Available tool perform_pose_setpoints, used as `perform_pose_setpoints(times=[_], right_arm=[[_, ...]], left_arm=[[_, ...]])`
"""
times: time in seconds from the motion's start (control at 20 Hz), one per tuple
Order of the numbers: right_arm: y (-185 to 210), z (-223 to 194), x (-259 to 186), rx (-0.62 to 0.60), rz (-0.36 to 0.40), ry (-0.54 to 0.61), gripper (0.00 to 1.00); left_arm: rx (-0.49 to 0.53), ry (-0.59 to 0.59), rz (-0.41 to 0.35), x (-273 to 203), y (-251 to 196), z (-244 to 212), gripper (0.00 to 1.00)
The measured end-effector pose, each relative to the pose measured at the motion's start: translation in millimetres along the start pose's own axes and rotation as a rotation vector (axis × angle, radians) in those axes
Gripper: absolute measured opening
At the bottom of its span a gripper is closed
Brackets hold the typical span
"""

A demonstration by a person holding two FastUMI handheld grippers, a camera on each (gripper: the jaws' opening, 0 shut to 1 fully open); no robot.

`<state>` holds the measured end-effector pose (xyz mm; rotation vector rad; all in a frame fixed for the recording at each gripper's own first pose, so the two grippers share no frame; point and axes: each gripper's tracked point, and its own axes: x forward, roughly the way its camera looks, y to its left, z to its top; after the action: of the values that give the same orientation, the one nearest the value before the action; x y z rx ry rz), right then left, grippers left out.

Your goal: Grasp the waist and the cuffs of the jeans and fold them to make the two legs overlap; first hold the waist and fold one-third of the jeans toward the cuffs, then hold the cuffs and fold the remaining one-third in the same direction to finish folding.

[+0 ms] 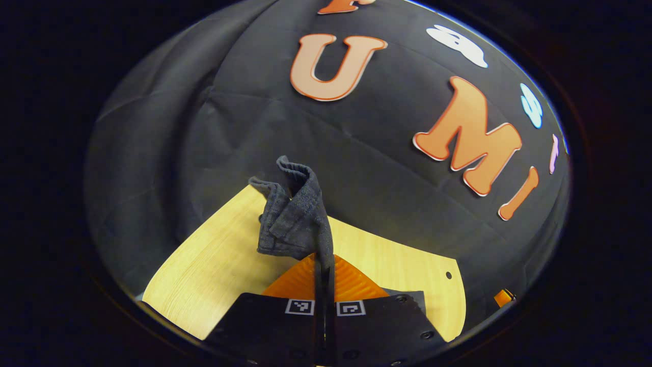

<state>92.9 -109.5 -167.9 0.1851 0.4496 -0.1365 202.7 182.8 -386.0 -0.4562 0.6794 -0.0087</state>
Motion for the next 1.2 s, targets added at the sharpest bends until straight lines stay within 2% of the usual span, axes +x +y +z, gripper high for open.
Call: perform_pose_setpoints(times=[0.2, 0.5, 0.85, 1.2], right_arm=[[-16.0, 1.5, 4.5, 0.009, 0.008, 0.0, 0.91], [-43.1, 0.7, 13.7, 0.025, 0.025, 0.014, 0.91], [-73.6, -8.5, 23.5, 0.041, 0.037, 0.042, 0.92], [-101.1, -20.7, 27.5, 0.046, 0.037, 0.072, 0.93]], left_arm=[[0.079, 0.017, -0.062, 0.4, -64.8, -11.3, 0.01], [0.213, 0.056, -0.104, 12.4, -149.1, -41.1, 0.03], [0.337, 0.136, -0.16, 28.9, -214.9, -93.0, 0.01], [0.463, 0.24, -0.223, 47.0, -254.8, -161.3, 0.01]])
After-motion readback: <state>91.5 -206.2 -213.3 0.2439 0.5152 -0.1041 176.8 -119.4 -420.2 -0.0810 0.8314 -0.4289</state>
